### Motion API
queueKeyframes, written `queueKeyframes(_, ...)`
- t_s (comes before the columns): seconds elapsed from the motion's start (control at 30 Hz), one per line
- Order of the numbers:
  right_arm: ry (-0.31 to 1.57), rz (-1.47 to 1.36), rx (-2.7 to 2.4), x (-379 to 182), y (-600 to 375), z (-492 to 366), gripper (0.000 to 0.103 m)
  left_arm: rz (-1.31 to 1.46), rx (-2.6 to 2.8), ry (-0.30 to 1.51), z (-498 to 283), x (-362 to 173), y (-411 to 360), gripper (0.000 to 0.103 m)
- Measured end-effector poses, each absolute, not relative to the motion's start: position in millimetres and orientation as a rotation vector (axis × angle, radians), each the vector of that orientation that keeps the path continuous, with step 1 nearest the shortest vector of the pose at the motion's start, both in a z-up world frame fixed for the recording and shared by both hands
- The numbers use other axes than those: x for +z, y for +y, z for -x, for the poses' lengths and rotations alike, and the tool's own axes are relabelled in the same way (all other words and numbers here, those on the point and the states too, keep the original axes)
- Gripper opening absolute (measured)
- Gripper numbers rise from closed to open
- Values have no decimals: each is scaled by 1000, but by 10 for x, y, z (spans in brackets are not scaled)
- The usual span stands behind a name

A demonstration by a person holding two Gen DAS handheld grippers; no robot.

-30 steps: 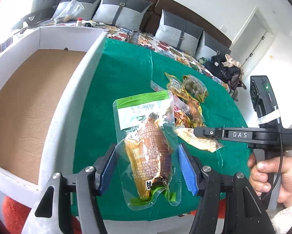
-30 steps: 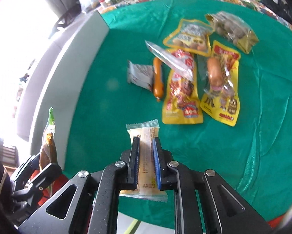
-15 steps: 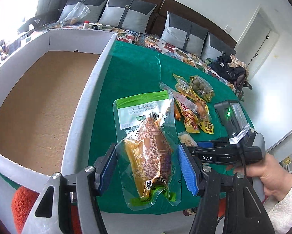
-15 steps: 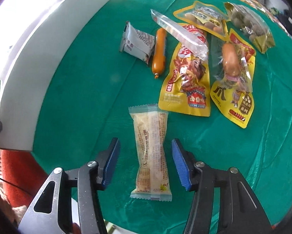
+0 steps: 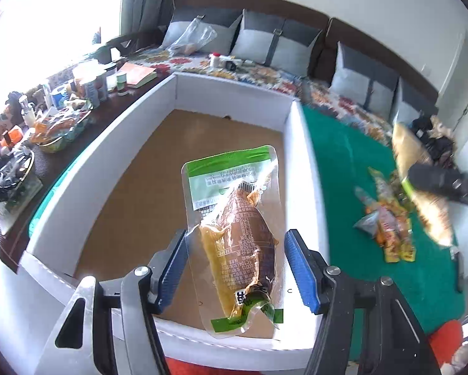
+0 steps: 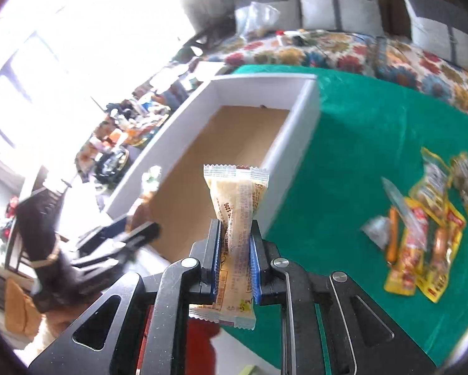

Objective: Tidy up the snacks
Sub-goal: 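Carry both packs over the white box and open both tools to drop them, then move both empty tools back over the snack pile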

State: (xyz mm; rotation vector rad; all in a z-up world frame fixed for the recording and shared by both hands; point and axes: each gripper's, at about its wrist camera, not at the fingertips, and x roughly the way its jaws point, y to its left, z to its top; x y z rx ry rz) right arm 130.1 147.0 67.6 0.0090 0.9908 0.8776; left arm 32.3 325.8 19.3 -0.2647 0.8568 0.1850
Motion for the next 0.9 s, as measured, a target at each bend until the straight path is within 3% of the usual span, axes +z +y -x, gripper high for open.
queueKeyframes(0.07, 996, -39, 921, 656, 1700, -1324, 29, 240, 250, 896, -364, 66, 3371, 81)
queueKeyframes(0.1, 1009, -46, 920, 624, 1770, -1350, 53, 237, 268, 903, -354, 10, 3402, 83)
queueKeyframes(0.13, 996, -59, 911, 624, 1771, -1345, 63, 236, 284, 898, -308, -25, 3430, 84)
queueKeyframes(0.3, 879, 0, 793, 608, 1132, -1215, 70, 291, 320, 810, -200, -1, 3390, 84)
queueKeyframes(0.5, 841, 246, 406, -449, -193, -1175, 72, 187, 170, 695, -501, 242, 2671, 84)
queueKeyframes(0.63, 887, 225, 172, -948, -1333, -1052, 72, 3, 160, 745, -820, 98, 2234, 84)
queueKeyframes(0.9, 792, 55, -45, -784, -2405, -738, 72, -309, 233, 788, -921, -198, 1779, 84)
